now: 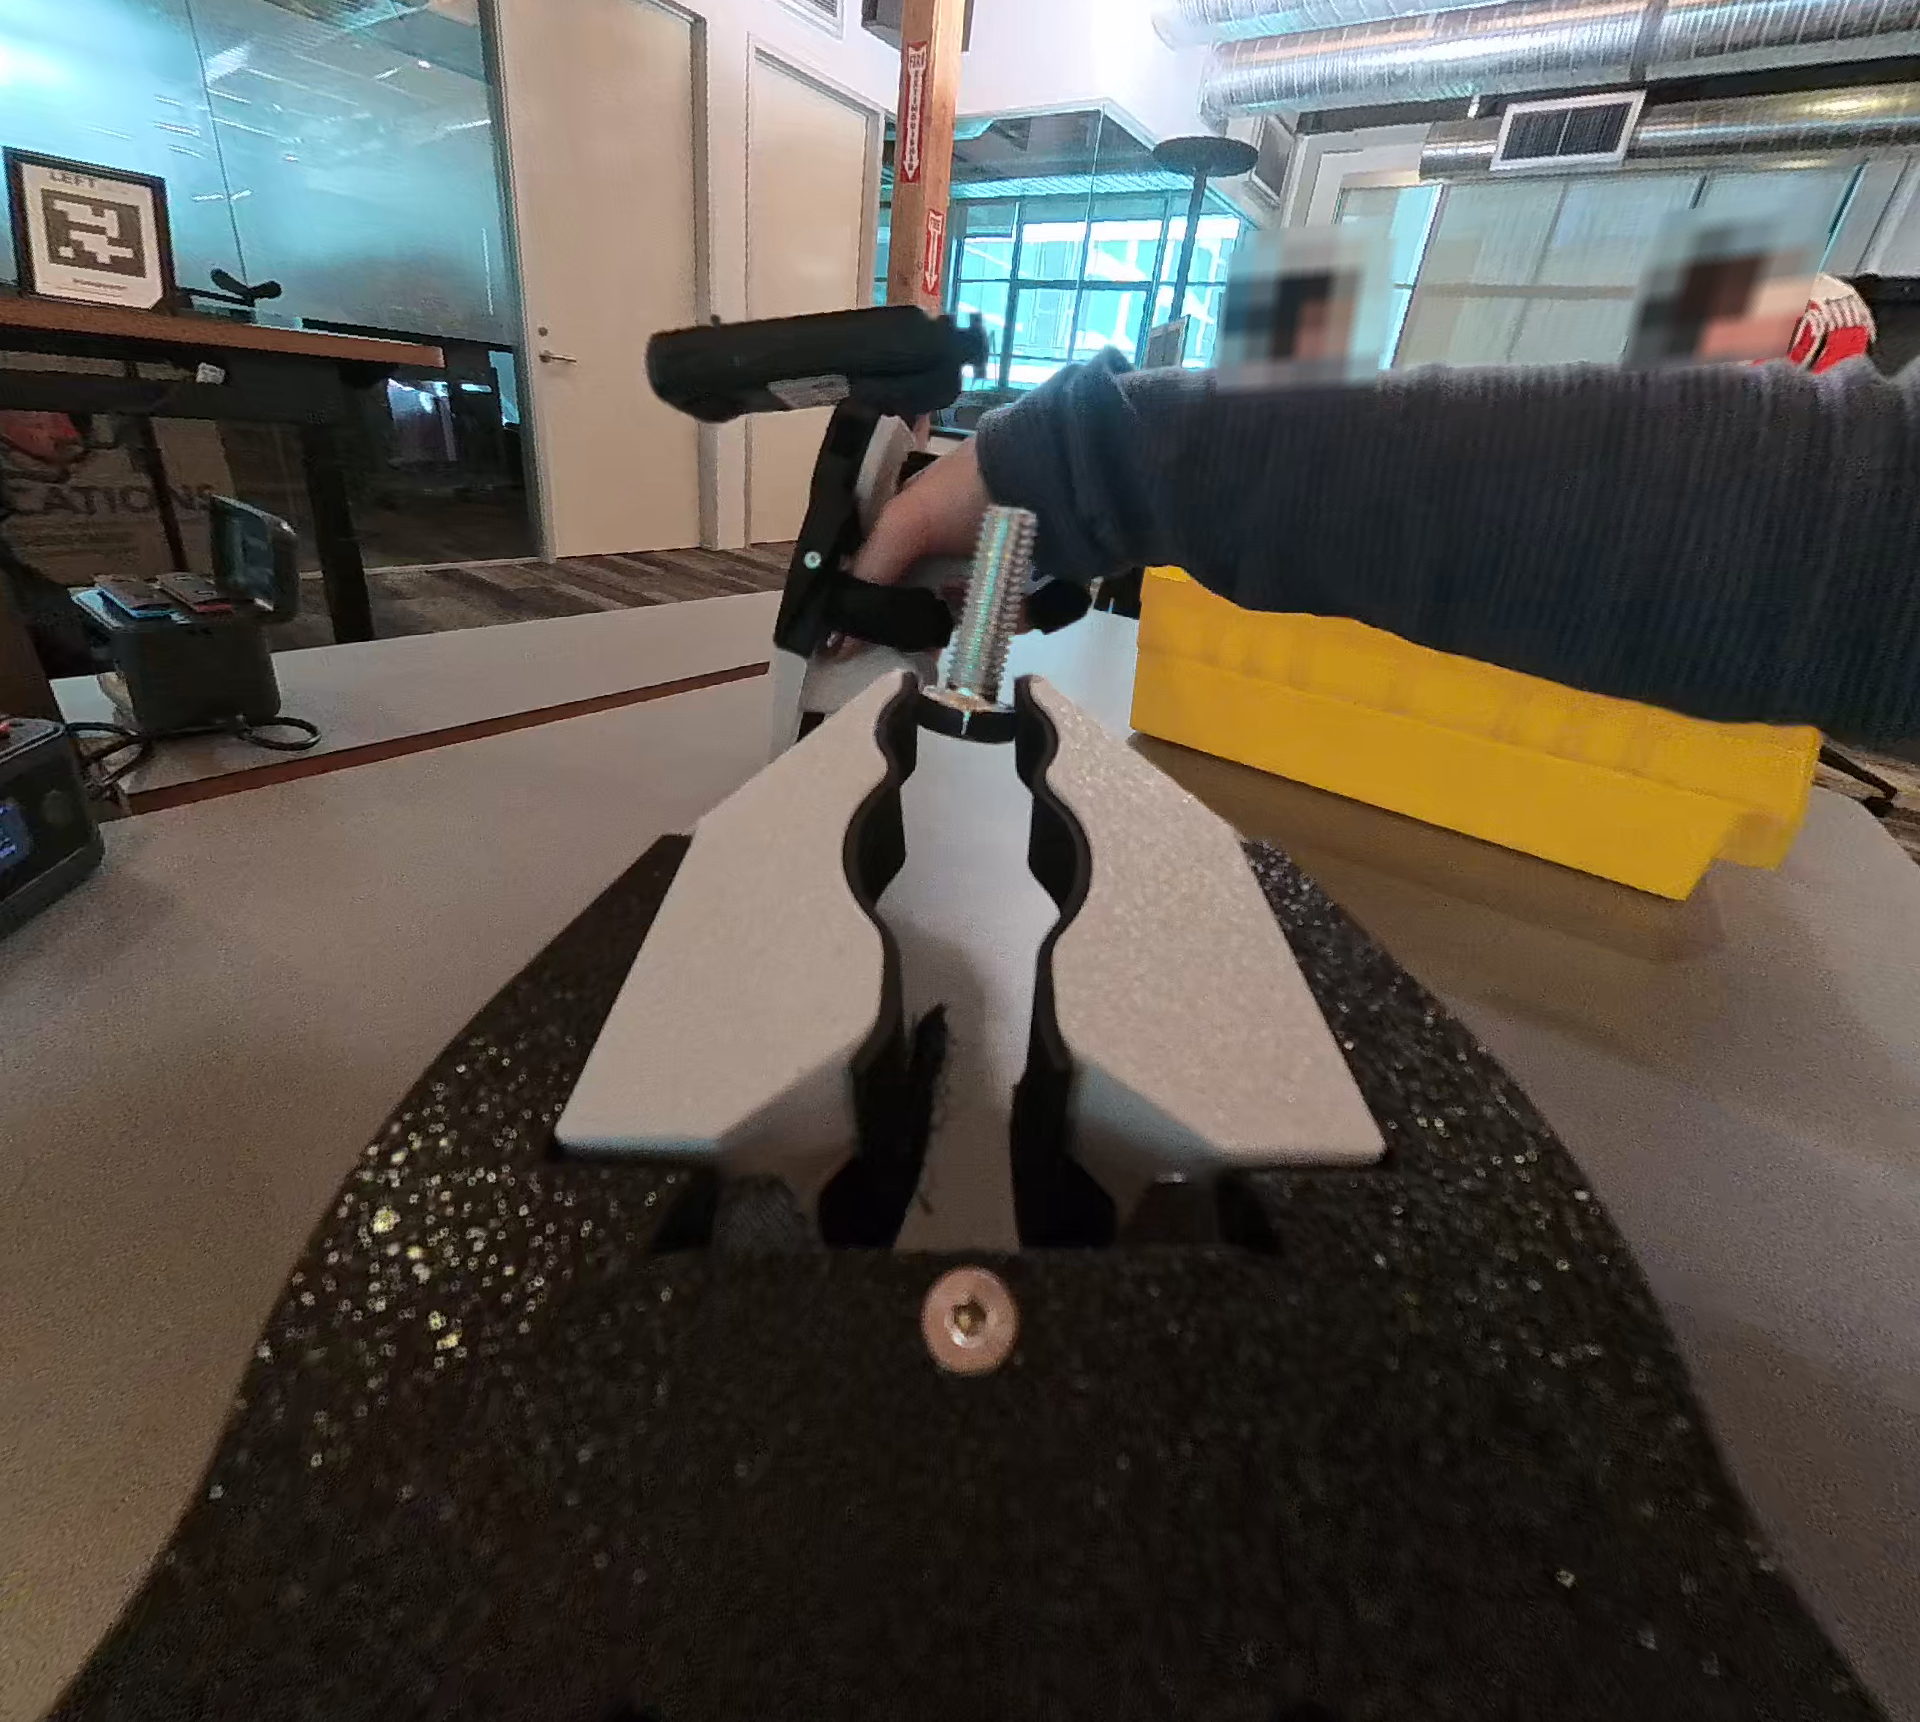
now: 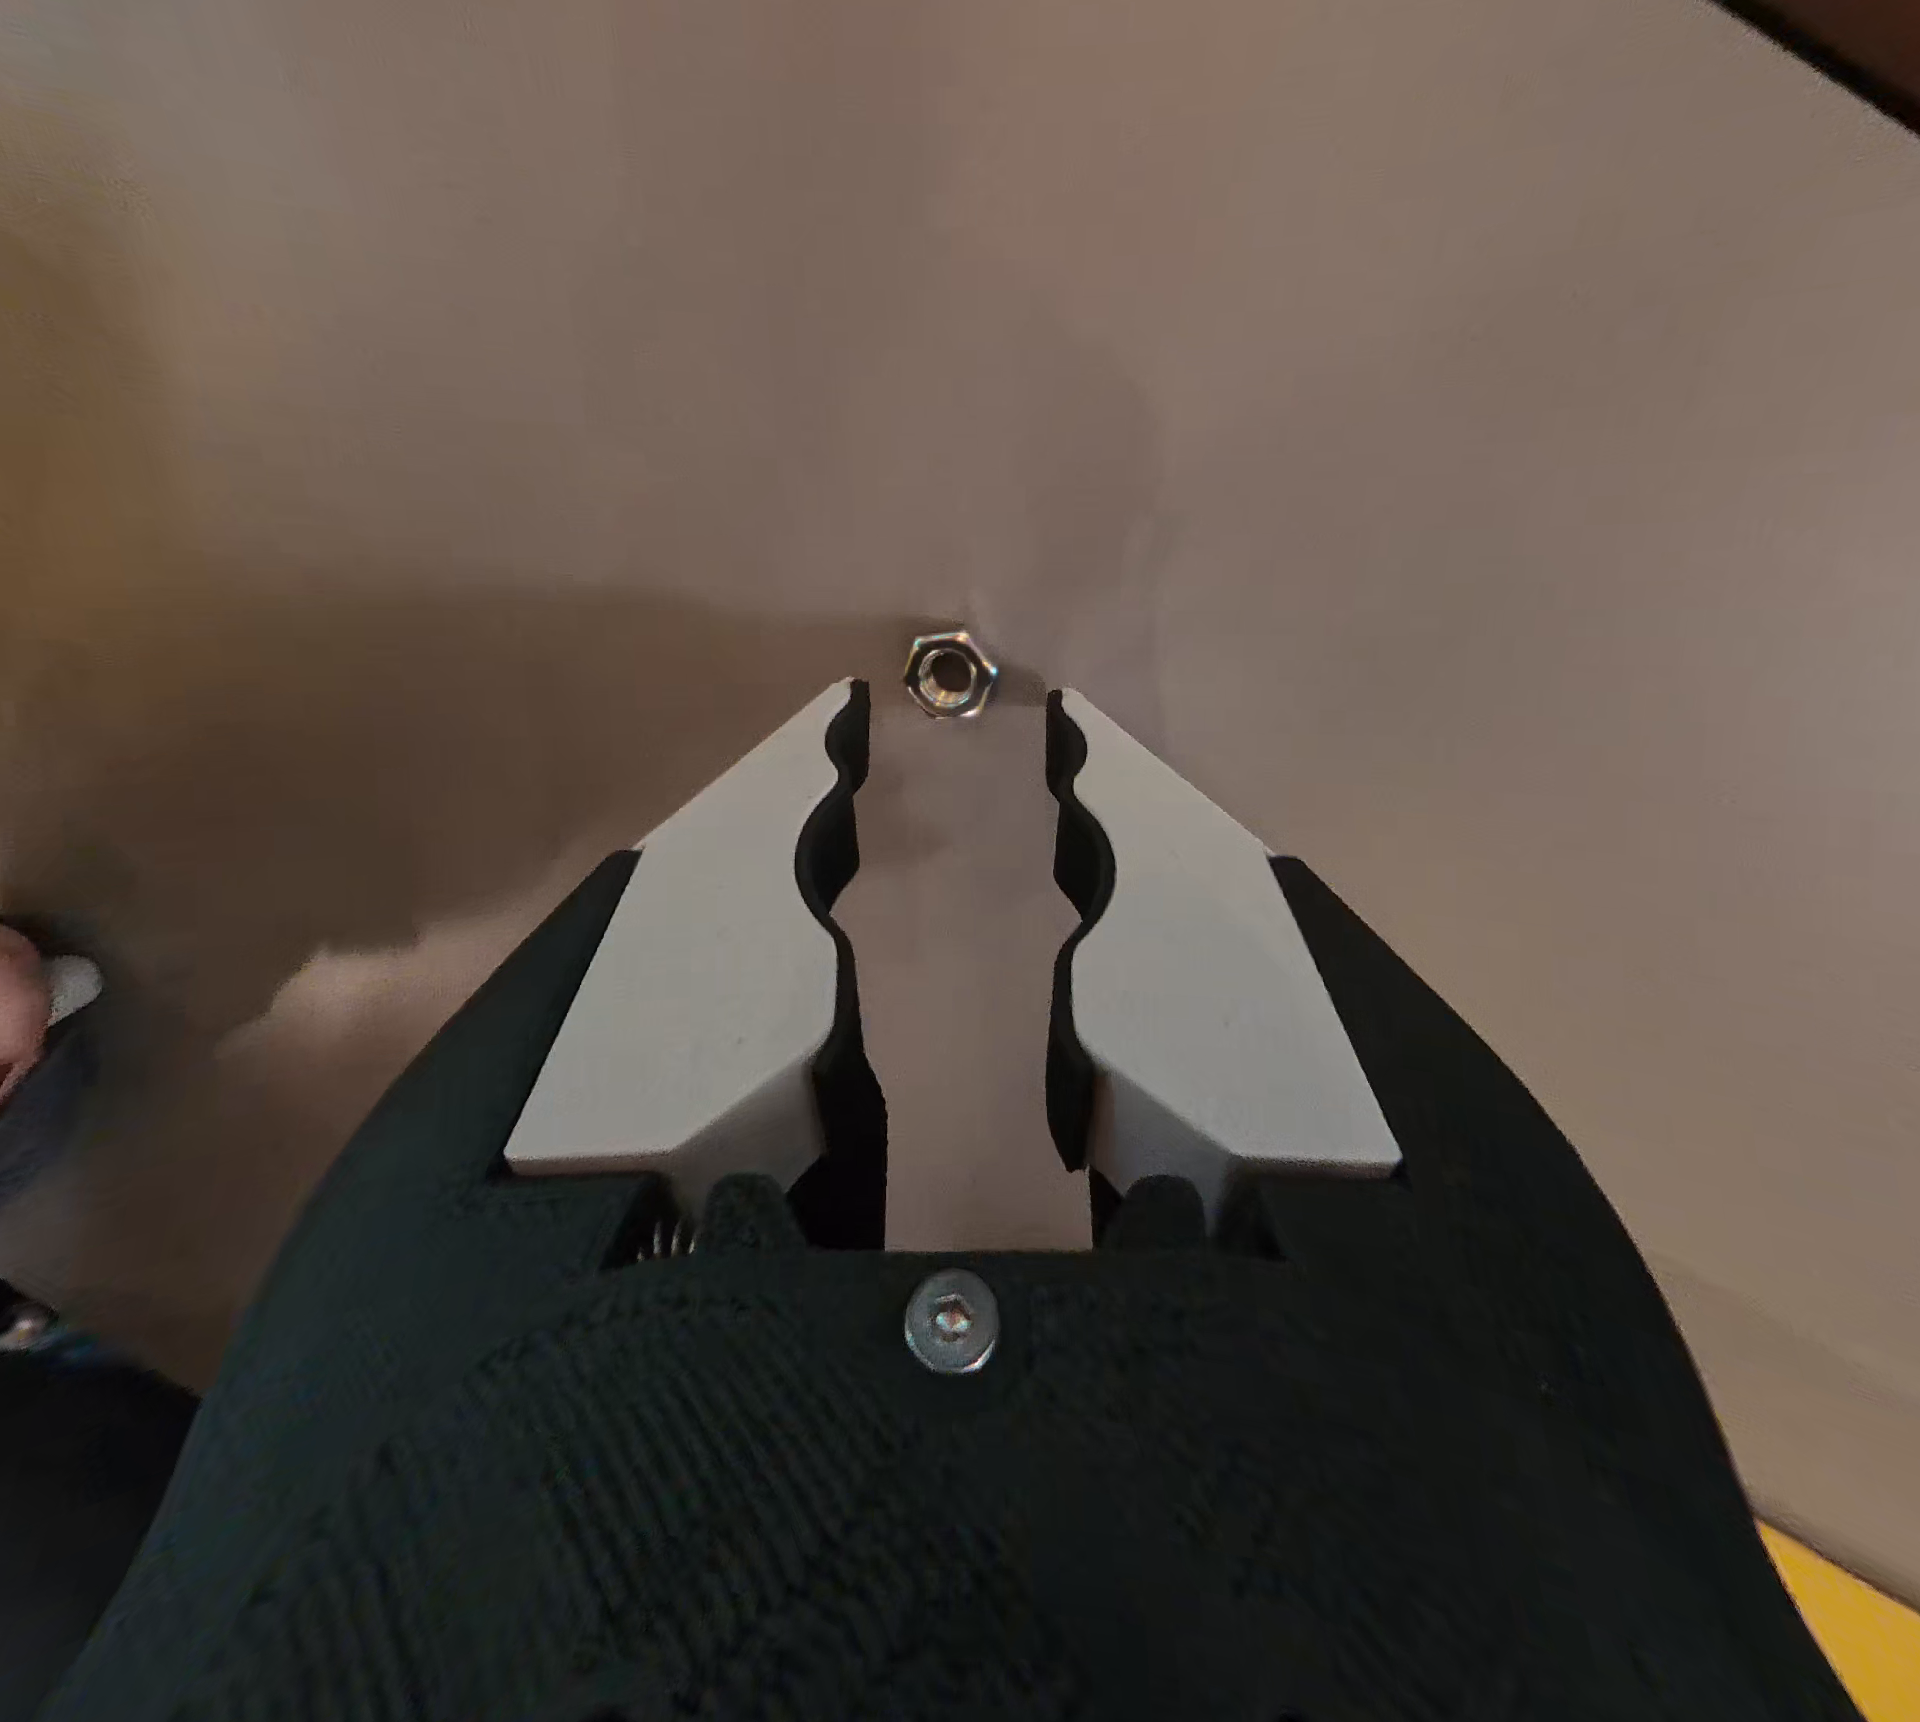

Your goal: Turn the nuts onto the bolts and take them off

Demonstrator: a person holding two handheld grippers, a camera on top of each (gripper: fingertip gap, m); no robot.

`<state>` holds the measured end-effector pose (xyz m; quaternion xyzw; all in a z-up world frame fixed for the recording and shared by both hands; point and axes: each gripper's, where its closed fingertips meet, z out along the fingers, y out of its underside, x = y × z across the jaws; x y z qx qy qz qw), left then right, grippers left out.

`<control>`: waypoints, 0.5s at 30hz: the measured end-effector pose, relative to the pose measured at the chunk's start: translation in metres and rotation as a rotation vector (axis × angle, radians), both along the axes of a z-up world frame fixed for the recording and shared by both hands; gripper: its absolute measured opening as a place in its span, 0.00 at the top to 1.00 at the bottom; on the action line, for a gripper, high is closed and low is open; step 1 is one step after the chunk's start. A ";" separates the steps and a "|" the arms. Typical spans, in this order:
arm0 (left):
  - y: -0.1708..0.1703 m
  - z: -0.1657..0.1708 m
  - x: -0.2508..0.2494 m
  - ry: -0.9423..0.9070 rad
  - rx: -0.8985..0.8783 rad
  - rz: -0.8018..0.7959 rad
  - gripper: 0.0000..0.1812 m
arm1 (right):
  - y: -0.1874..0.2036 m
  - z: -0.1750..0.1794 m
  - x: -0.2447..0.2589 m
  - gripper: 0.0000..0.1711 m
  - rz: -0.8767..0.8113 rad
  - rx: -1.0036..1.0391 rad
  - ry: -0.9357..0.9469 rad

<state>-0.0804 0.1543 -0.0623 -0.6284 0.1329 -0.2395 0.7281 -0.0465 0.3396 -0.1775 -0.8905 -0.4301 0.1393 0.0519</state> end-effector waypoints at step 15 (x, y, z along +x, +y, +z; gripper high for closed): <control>0.001 -0.034 0.025 0.293 -0.136 -0.086 0.91 | -0.113 0.075 -0.001 0.91 0.834 0.411 0.351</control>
